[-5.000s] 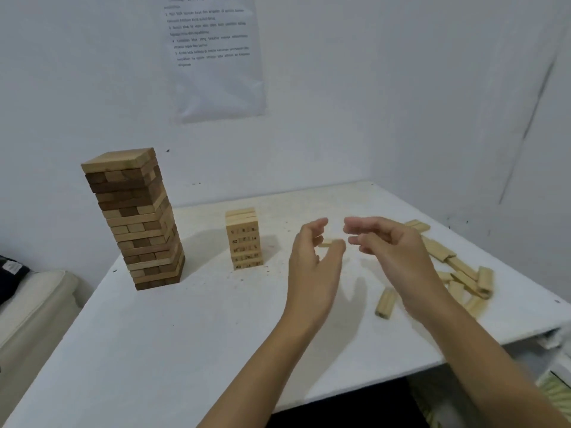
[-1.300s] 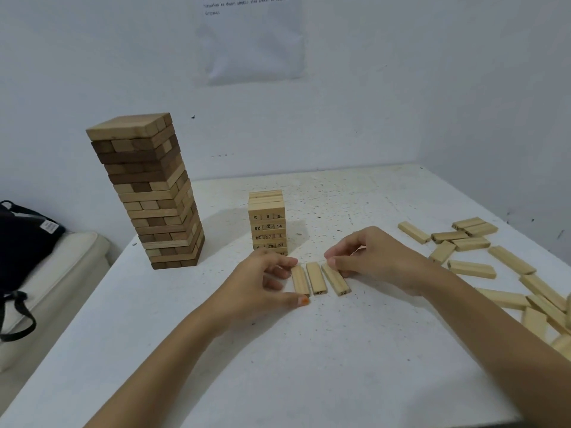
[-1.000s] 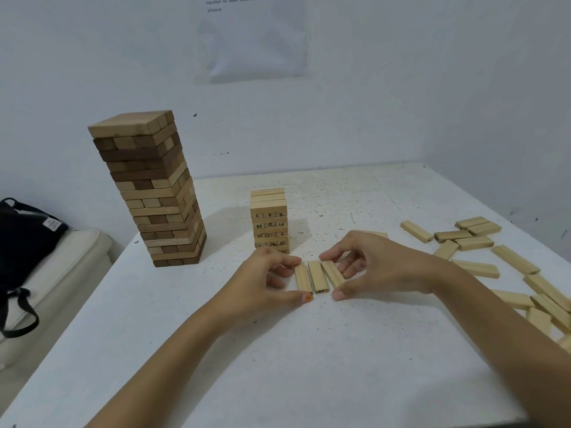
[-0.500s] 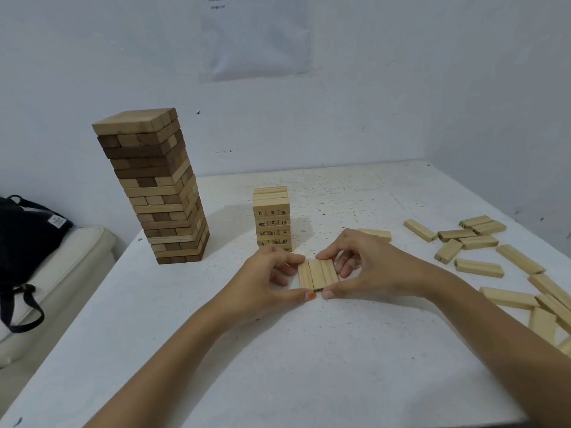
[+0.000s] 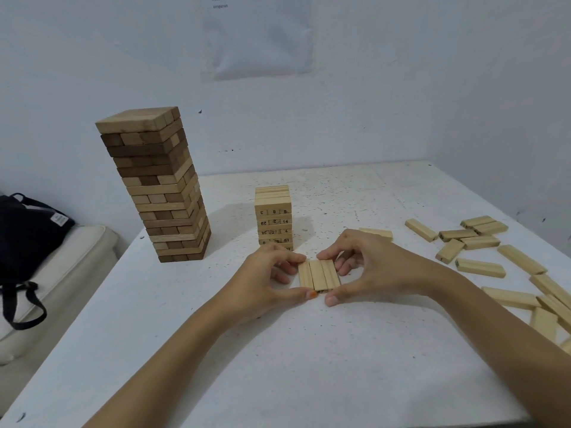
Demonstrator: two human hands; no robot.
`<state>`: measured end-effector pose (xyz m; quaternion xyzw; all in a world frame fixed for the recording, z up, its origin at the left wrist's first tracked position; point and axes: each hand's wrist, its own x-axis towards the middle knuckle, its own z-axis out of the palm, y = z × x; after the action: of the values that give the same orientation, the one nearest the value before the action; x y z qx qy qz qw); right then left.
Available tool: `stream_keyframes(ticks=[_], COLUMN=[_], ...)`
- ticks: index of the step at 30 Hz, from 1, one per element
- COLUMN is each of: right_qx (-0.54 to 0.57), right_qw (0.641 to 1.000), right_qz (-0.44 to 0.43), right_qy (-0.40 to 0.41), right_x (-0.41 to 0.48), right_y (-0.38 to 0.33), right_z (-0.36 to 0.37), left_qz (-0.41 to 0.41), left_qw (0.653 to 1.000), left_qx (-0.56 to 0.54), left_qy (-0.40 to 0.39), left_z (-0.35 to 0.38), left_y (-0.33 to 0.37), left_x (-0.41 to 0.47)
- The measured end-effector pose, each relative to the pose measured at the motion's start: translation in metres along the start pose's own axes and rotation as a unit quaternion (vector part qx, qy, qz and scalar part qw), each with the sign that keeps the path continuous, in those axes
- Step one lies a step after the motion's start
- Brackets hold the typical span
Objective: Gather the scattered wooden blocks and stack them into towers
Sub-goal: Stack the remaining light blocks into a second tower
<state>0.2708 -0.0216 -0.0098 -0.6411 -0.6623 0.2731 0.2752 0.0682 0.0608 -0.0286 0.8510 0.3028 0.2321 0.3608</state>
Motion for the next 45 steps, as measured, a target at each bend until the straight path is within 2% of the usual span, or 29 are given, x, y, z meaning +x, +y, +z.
stream_keyframes(ticks=[24, 35, 45], right_qx=[0.000, 0.039, 0.009], right_qw=[0.999, 0.993, 0.986], right_qz=[-0.039, -0.100, -0.142], right_qy=[0.025, 0.055, 0.085], right_x=[0.001, -0.006, 0.011], right_y=[-0.001, -0.014, -0.046], right_z=[0.004, -0.014, -0.042], left_qz=[-0.004, 0.086, 0.142], left_qw=[0.999, 0.992, 0.974], left_qx=[-0.040, -0.015, -0.041], left_qy=[0.010, 0.091, 0.173], left_z=[0.001, -0.009, -0.033], left_y=[0.003, 0.020, 0.037], left_x=[-0.002, -0.006, -0.001])
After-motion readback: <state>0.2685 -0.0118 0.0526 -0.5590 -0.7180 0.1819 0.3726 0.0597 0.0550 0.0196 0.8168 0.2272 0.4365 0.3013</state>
